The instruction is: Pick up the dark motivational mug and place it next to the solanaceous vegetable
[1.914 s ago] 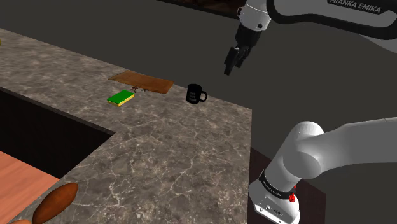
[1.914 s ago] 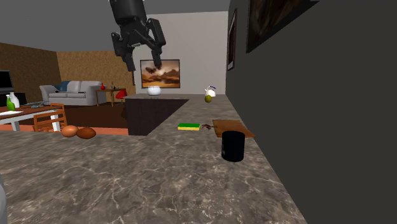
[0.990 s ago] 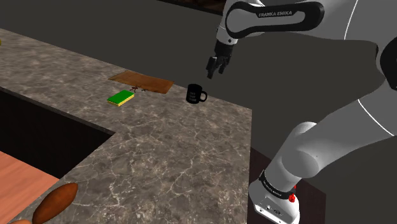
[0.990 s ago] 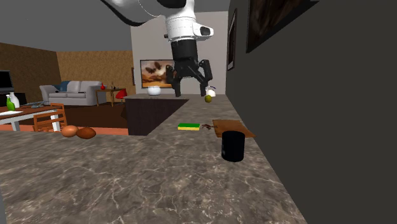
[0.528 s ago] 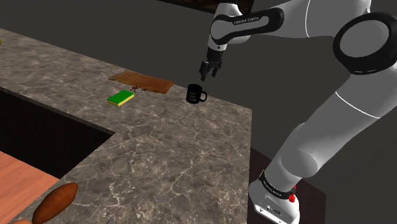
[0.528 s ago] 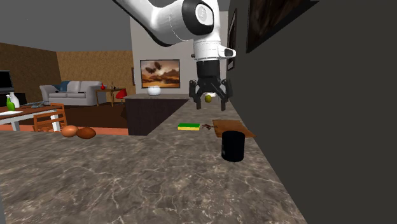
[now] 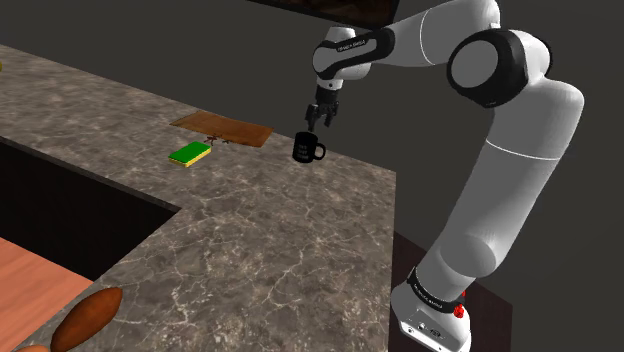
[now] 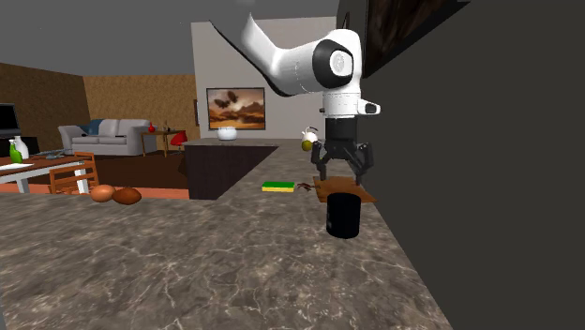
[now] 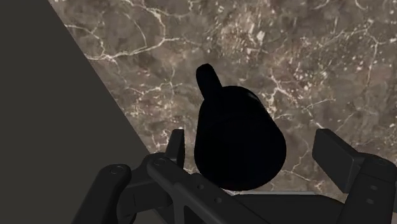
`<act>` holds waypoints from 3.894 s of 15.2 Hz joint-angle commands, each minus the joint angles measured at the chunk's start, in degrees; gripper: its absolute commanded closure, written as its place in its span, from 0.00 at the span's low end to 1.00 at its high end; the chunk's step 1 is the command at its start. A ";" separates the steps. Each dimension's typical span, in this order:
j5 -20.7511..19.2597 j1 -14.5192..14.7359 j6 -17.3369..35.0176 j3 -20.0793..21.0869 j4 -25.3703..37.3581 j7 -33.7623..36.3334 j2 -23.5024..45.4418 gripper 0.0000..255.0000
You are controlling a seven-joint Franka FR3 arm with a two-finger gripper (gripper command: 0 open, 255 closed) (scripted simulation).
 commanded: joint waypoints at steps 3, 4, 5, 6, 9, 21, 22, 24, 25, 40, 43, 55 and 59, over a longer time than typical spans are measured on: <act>3.10 -2.02 -0.65 -0.29 8.58 -2.05 9.57 0.00; 3.81 -2.64 -0.97 -0.27 10.88 -2.50 11.96 0.00; 4.40 -3.19 -1.30 -0.24 12.92 -2.84 14.00 0.00; 4.46 -3.23 -0.63 -0.17 12.51 -2.89 14.25 0.00; 4.71 -3.29 1.32 -0.04 11.36 -3.05 15.08 0.00; 5.04 -3.36 3.58 0.13 10.16 -3.25 16.18 1.00; 5.04 -3.36 3.58 0.13 10.16 -3.25 16.18 1.00; 5.04 -3.36 3.58 0.13 10.16 -3.25 16.18 1.00; 5.04 -3.36 3.58 0.13 10.16 -3.26 16.18 1.00; 4.19 -3.20 -2.89 -0.28 13.92 -2.71 13.39 1.00; 3.99 -3.19 -4.92 -0.37 15.34 -2.57 12.76 1.00; 3.49 -3.35 -13.52 -0.62 22.55 -2.18 11.32 1.00; 3.44 -3.48 -16.58 -0.68 25.58 -2.10 11.28 1.00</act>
